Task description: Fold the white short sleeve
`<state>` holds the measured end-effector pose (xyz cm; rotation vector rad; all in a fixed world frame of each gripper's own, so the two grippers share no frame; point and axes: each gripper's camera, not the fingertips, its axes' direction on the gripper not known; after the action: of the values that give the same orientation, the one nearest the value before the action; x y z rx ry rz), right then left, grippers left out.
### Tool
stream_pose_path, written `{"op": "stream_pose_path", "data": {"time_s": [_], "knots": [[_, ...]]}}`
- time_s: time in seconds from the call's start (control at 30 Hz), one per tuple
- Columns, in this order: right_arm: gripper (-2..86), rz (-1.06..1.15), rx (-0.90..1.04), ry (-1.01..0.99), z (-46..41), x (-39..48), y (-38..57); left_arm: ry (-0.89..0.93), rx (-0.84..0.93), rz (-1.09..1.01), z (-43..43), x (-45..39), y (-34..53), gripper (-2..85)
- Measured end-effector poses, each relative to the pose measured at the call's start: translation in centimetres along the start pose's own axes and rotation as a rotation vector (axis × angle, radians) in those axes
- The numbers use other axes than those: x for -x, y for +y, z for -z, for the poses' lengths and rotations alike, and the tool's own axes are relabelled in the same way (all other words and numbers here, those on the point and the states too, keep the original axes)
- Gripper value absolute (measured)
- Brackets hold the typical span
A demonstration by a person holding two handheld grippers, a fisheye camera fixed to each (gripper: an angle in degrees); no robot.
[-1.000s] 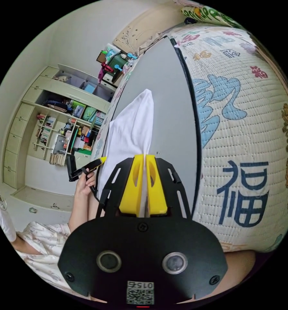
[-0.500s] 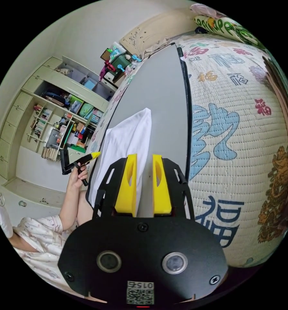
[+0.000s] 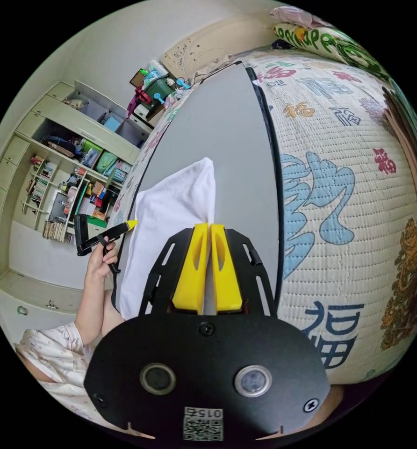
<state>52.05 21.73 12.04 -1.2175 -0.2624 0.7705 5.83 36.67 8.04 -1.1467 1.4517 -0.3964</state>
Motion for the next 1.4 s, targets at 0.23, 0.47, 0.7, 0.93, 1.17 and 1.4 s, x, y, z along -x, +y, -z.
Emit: {"op": "stream_pose_path", "data": {"time_s": [0.23, 0.47, 0.7, 0.93, 1.17, 1.4], "knots": [[7.8, -0.006, -0.047, -0.078, -2.0, 0.0, -0.6, 0.023, -0.037, -0.006, 1.4, 2.2, 0.7, 8.2], [9.6, 0.087, 0.077, -0.036, -8.9, 3.0, -4.7, 0.003, -0.113, -0.054, 3.9, 4.1, 1.8, 15.7], [6.0, 0.168, 0.14, 0.0, -16.2, 9.3, -5.8, 0.065, -0.193, 0.098, 6.1, 9.2, 4.7, 18.5], [5.7, 0.26, 0.205, -0.003, -24.2, 18.1, -6.7, -0.026, -0.251, 0.186, 10.4, 14.3, 8.8, 20.2], [5.0, 0.285, 0.203, -0.078, -30.5, 26.5, -5.3, 0.124, -0.299, 0.296, 12.8, 20.3, 10.5, 16.6], [4.7, 0.243, 0.205, -0.101, -32.0, 31.0, -3.7, 0.129, -0.291, 0.273, 15.7, 21.6, 11.5, 14.2]]}}
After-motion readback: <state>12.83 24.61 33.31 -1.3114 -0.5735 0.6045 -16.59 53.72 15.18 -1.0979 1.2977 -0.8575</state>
